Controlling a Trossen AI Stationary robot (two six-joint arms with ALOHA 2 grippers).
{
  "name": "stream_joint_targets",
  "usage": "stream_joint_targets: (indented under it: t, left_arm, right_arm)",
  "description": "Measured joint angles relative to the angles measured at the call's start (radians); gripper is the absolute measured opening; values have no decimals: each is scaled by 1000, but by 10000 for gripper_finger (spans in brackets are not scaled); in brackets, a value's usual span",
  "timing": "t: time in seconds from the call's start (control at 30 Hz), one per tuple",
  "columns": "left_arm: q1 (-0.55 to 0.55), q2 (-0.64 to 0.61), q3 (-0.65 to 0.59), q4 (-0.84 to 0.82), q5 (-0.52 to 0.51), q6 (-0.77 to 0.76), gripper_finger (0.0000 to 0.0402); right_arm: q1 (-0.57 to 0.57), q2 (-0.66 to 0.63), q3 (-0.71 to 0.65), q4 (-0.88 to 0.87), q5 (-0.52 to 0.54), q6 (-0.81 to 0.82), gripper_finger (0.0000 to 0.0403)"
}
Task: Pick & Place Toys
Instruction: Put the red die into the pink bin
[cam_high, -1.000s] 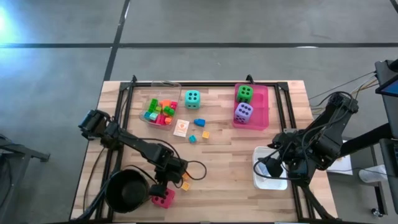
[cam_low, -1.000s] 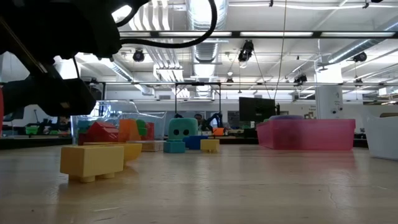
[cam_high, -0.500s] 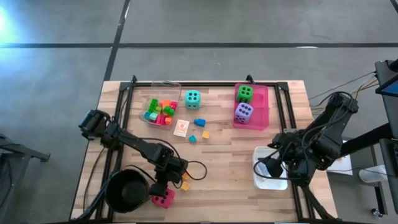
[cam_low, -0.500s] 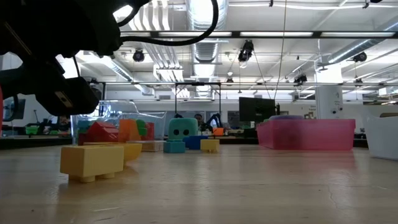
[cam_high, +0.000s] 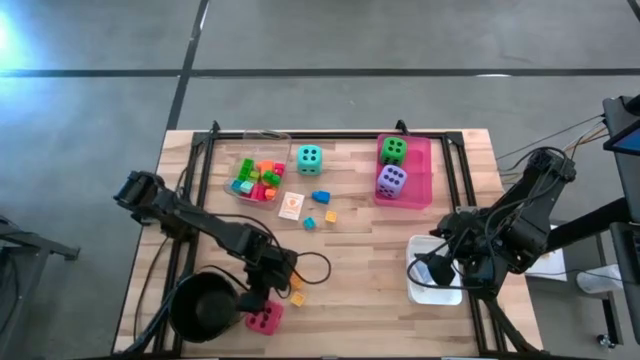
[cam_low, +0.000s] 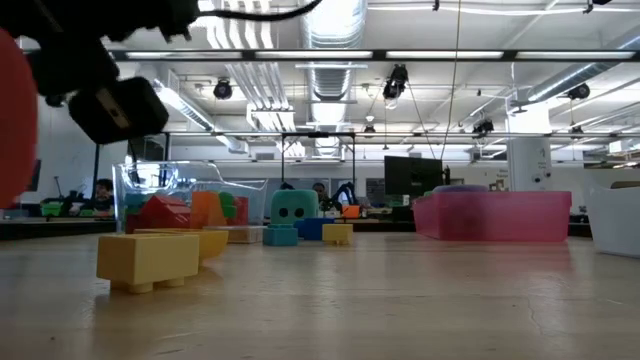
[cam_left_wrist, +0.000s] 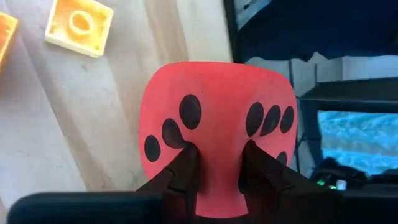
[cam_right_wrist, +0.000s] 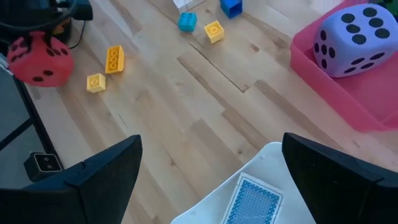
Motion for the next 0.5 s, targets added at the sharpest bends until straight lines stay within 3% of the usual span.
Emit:
stream_joint_targets:
  t: [0.23,0.5]
  left_arm:
    - [51,-121,4,-15,-37,-63,70]
    - [219,-286,4,73,-127,-162,64]
  right_arm:
    - [0,-1,0,17,128,-38,378]
    - [-16,-3,26,128,258,-288,378]
